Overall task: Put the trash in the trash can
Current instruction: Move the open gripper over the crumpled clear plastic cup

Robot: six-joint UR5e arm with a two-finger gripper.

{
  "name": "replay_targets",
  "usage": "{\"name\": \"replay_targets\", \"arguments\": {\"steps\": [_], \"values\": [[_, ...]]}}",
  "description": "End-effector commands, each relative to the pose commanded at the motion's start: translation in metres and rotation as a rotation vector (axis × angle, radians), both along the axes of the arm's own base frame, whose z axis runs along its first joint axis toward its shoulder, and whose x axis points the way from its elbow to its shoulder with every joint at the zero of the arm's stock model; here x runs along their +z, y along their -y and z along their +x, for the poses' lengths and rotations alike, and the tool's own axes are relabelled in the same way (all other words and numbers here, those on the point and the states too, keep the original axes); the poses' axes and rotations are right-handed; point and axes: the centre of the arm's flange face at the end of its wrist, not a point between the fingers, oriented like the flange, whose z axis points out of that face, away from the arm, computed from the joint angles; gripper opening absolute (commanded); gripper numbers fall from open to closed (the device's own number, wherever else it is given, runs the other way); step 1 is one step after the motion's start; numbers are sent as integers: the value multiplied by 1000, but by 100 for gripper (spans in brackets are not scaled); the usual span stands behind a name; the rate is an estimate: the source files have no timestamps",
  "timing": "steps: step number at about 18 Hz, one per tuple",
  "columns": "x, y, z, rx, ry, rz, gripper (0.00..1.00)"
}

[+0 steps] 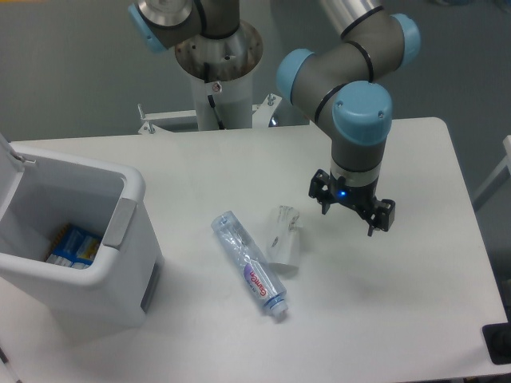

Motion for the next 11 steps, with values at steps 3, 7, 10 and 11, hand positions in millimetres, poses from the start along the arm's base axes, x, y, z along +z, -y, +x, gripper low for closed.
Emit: {"name": "replay_targets", "arguments": {"steps": [3, 7, 10, 11], "values": [[-16, 9, 16, 1, 33, -26, 100], [-47, 3, 43, 51, 70, -47, 100], [-55, -11, 50, 54, 32, -19, 100], [-64, -15, 51, 72, 29, -17, 100]]}}
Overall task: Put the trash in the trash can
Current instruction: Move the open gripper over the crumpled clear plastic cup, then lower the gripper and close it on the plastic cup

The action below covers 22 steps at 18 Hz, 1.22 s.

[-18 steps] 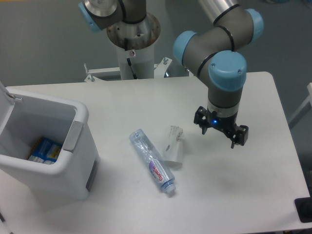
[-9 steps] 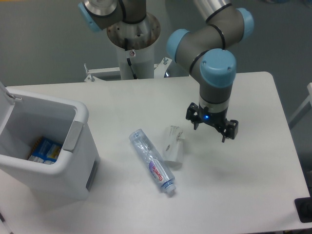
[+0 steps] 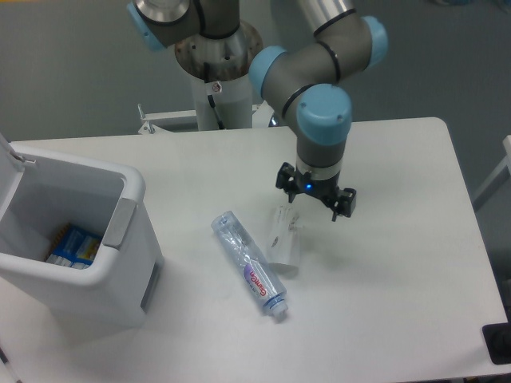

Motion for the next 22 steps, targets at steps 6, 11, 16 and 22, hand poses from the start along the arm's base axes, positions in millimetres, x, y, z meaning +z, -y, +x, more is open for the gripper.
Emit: {"name": "replay_targets", "arguments": {"steps": [6, 11, 16, 22], "values": [[-14, -12, -2, 49, -6, 12, 76], [-17, -10, 0, 54, 1, 4, 25], [-13, -10, 1, 55, 0, 7, 8], [15, -10, -4, 66, -28, 44, 6]]}}
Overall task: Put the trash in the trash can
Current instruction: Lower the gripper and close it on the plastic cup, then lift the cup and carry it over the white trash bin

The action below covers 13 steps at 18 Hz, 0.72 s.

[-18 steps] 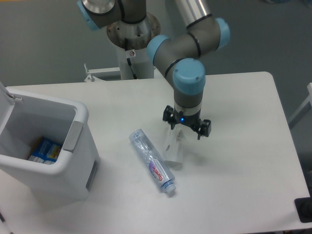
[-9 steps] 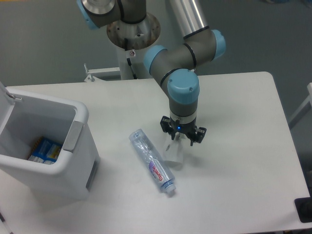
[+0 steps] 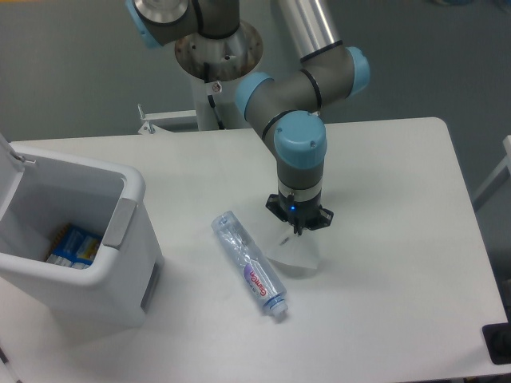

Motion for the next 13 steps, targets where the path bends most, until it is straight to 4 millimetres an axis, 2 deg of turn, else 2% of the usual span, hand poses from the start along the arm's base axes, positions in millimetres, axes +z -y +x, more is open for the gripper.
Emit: {"name": "replay_targets", "arguments": {"steps": [5, 13], "values": [[21, -7, -9, 105, -15, 61, 6], [54, -30, -25, 242, 161, 351, 6]]}}
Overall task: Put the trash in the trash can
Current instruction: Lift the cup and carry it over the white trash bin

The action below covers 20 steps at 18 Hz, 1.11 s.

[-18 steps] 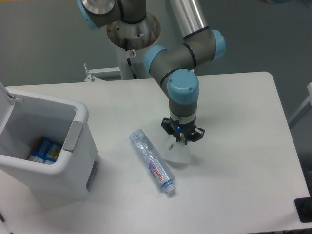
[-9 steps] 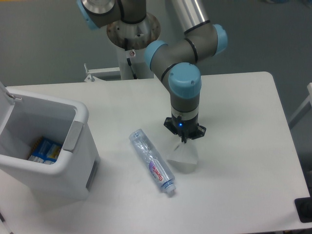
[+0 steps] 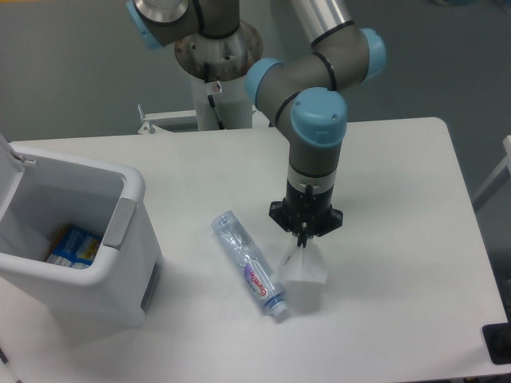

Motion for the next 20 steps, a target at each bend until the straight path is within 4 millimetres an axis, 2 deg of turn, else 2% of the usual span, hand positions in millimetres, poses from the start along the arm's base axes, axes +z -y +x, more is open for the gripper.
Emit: {"name": "replay_targets", "arguments": {"steps": [4, 9, 15, 18, 20], "values": [[34, -14, -8, 51, 21, 102, 6], [109, -38, -11, 149, 62, 275, 6], [167, -69, 14, 195, 103, 379, 6], [194, -78, 25, 224, 111, 414, 6], [211, -80, 38, 216, 108, 435, 6]]}}
